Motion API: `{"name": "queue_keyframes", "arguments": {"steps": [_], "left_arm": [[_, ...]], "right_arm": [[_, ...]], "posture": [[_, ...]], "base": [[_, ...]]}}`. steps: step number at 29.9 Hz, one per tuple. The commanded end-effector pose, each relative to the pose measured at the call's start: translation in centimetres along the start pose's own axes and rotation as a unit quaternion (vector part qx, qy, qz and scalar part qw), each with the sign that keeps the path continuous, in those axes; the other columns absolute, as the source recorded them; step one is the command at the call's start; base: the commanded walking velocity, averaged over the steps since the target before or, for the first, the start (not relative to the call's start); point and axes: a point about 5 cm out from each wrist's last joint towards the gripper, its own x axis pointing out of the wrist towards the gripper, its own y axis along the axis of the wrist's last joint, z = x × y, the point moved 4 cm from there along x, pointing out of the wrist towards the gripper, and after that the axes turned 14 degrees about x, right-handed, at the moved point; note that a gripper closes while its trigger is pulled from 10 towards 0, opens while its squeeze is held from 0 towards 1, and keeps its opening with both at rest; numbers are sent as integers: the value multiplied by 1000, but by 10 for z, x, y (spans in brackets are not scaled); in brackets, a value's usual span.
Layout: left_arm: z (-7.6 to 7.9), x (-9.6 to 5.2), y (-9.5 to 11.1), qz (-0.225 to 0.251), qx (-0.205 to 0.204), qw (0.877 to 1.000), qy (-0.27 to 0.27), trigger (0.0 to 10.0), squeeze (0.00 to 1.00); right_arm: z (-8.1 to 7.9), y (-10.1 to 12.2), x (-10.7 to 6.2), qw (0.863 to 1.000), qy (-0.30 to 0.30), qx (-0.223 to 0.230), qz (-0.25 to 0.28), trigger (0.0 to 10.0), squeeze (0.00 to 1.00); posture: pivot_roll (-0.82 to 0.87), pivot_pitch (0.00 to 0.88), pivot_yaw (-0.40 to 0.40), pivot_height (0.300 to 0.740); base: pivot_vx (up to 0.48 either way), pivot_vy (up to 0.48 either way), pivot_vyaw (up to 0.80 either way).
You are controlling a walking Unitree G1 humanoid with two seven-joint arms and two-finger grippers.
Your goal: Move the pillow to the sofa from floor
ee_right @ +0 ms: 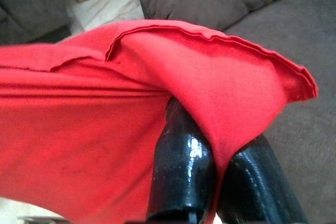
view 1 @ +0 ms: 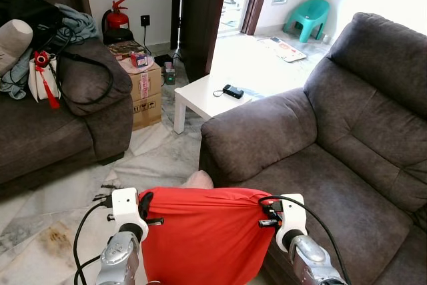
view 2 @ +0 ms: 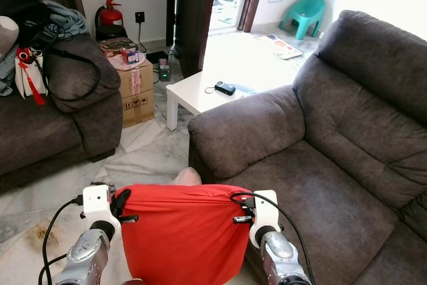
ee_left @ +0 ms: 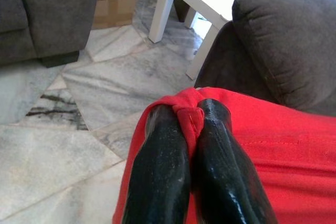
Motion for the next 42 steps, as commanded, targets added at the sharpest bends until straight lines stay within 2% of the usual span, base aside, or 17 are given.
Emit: {"name": "queue_keyframes", "arguments": {"steps": [1, 3, 6, 11, 28, 31, 38, 42], "left_arm": [[-23, 0, 16, 35, 18, 998, 42, 10000, 0], [-26, 1, 24, 51, 35, 997, 48, 10000, 0], [-29, 2, 32, 64, 35, 996, 59, 10000, 0], [-24, 5, 39, 73, 46, 995, 57, 10000, 0], [-20, 3, 31, 56, 47, 996, 59, 10000, 0], [-20, 3, 31, 56, 45, 996, 59, 10000, 0], [-21, 4, 30, 53, 47, 996, 60, 10000, 0], [-19, 4, 30, 54, 50, 996, 58, 10000, 0]], "right_arm": [[25, 34, -2, 997, -48, 22, 65, 10000, 0], [20, 41, 0, 996, -36, 22, 81, 10000, 0], [19, 47, 1, 995, -31, 29, 92, 10000, 0], [16, 49, 1, 994, -25, 38, 98, 10000, 0], [13, 48, 3, 995, -24, 34, 91, 10000, 0], [13, 49, 4, 995, -23, 44, 92, 10000, 0], [12, 49, 4, 995, -21, 37, 92, 10000, 0], [12, 52, 4, 994, -19, 43, 100, 10000, 0]], "posture": [[204, 0, -160, 740], [201, 0, -159, 740], [202, 0, -159, 740], [205, 0, -155, 740], [207, 0, -156, 740], [209, 0, -156, 740], [207, 0, -155, 740], [210, 0, -154, 740]], "base": [[0, 0, 0], [0, 0, 0], [0, 0, 0], [0, 0, 0], [0, 0, 0], [0, 0, -800], [0, 0, -793], [0, 0, 0]]}}
